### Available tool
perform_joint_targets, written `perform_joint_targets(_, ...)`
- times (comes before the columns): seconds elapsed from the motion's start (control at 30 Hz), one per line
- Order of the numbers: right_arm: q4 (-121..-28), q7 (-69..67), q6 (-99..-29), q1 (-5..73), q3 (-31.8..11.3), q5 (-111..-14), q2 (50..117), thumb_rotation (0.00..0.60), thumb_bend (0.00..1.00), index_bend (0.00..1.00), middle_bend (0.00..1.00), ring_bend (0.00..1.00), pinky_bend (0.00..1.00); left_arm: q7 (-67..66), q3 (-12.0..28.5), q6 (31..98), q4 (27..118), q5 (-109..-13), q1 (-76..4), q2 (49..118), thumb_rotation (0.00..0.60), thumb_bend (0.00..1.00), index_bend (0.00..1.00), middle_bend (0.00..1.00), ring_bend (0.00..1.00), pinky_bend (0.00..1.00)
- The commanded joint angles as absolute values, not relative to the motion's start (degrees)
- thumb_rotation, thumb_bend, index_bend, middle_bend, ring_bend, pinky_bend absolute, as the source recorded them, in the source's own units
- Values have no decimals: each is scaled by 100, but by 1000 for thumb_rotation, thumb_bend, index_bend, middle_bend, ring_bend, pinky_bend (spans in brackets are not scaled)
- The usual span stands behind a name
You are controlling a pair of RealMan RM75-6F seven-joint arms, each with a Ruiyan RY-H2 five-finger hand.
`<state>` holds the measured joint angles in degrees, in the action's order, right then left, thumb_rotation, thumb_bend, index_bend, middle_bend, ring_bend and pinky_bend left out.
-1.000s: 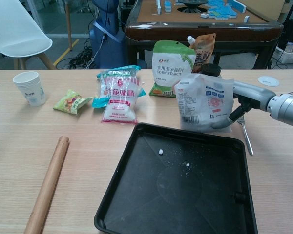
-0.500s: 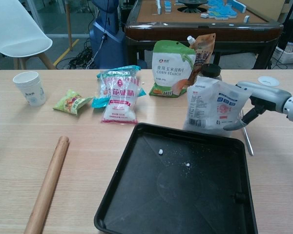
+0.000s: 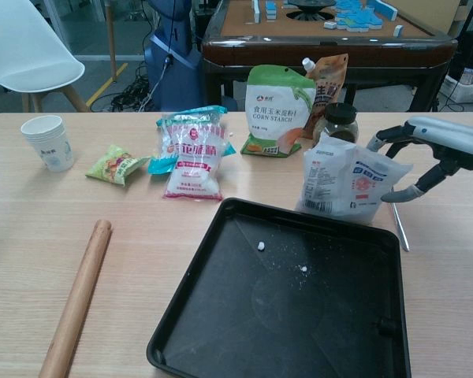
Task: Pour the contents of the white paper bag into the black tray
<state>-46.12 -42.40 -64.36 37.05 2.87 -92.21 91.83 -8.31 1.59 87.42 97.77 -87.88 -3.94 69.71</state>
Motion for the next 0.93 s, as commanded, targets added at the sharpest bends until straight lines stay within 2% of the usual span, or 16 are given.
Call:
perform_joint_targets(0.03,-5026,-3698,-6680,3508,169,-9086,8822,600,0,394,337,193,254,-817,159,8741,9772,-8781,-390,6957,600,257,97,129,145,58)
perform_joint_targets(0.2,-5698,-3000,-6904,3291,82,-8953,8335,600,12,394,339,194,254,-796,164,8719,9752,-8752,-393,6933,600,257,97,129,145,58)
perform_joint_targets(0.33,-6570,-1957,-7321,2913,-29,-8733,7655,600,63,394,375,250,263,-773,186,8692,9730,-8738,-418,6921,600,257,96,129,146,58)
perform_joint_targets(0.53,-7752,-730,-7650,2430,-126,-8321,6853,600,116,394,434,369,387,-770,194,8648,9684,-8765,-463,6937,600,256,96,129,145,58)
perform_joint_targets(0.73,-8444,96,-8149,1879,-146,-8021,6464,600,141,439,485,463,455,-788,212,8622,9630,-8805,-516,6981,600,257,96,129,145,58)
perform_joint_targets(0.93,-8770,289,-8591,1397,-133,-7933,6255,600,141,454,493,468,461,-792,194,8646,9638,-8872,-527,6976,600,257,96,129,145,57)
